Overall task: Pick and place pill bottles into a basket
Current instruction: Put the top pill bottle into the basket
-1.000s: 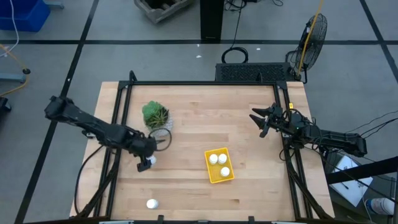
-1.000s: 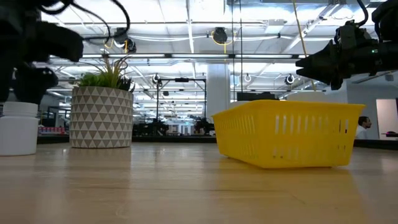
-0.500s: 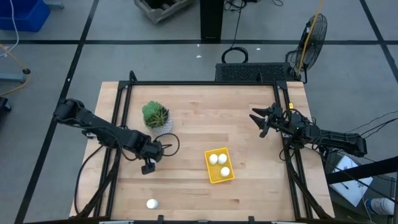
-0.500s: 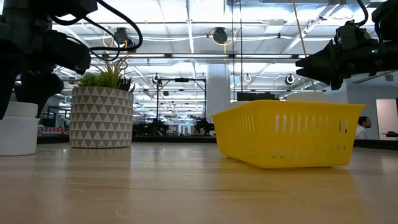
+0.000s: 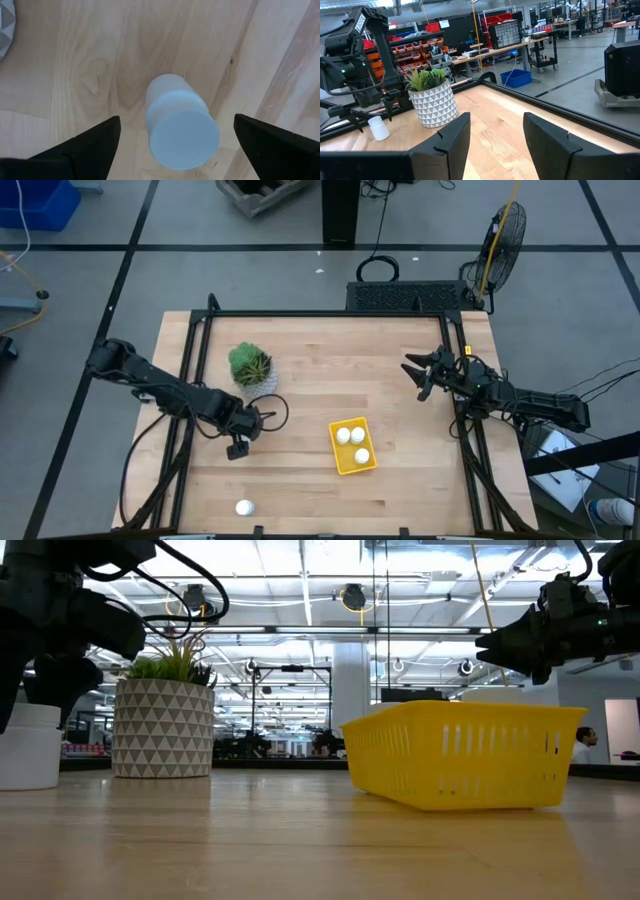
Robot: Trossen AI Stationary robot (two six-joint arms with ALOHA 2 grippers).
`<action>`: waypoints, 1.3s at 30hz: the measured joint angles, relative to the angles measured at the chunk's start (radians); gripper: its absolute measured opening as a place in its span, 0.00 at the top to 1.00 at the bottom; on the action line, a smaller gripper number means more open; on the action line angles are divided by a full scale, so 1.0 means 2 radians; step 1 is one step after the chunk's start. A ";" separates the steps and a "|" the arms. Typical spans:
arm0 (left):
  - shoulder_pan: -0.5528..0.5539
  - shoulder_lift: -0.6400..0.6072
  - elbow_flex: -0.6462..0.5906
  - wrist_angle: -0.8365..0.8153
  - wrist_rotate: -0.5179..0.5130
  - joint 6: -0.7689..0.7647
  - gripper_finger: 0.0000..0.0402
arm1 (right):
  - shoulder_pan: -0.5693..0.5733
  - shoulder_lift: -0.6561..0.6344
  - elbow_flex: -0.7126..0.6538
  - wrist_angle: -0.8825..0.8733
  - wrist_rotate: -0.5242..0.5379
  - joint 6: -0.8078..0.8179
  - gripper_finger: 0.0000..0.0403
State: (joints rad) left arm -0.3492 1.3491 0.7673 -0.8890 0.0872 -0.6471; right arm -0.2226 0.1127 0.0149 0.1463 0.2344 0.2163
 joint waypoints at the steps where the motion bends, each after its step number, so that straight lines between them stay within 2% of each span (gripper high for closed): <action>1: 0.000 0.000 0.000 0.000 0.000 0.002 0.03 | 0.000 0.000 0.000 0.000 0.000 0.000 0.56; 5: 0.000 0.000 0.000 0.000 0.004 0.012 0.15 | 0.000 0.000 0.000 0.000 0.000 0.000 0.57; 14: 0.000 0.000 0.000 0.002 0.000 0.021 0.57 | 0.000 0.000 0.000 0.000 0.000 0.000 0.56; 20: 0.001 -0.001 0.000 0.003 -0.021 0.044 0.59 | 0.000 0.000 0.000 0.000 0.000 0.000 0.57; 24: 0.001 -0.001 0.000 0.014 -0.053 0.046 0.60 | 0.000 0.000 0.000 0.000 0.000 0.000 0.56; 29: 0.002 0.000 0.011 0.042 -0.075 0.070 0.93 | 0.000 0.000 0.000 0.000 0.000 0.000 0.56; 30: 0.002 0.000 0.017 0.048 -0.075 0.077 0.97 | 0.000 0.000 0.000 0.000 0.000 0.000 0.56; 39: 0.004 0.000 0.049 0.053 -0.053 0.117 0.99 | 0.000 0.000 0.000 0.000 0.000 0.000 0.56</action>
State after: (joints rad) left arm -0.3416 1.3488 0.8658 -0.7840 -0.0181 -0.4122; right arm -0.2226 0.1123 0.0149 0.1464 0.2344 0.2165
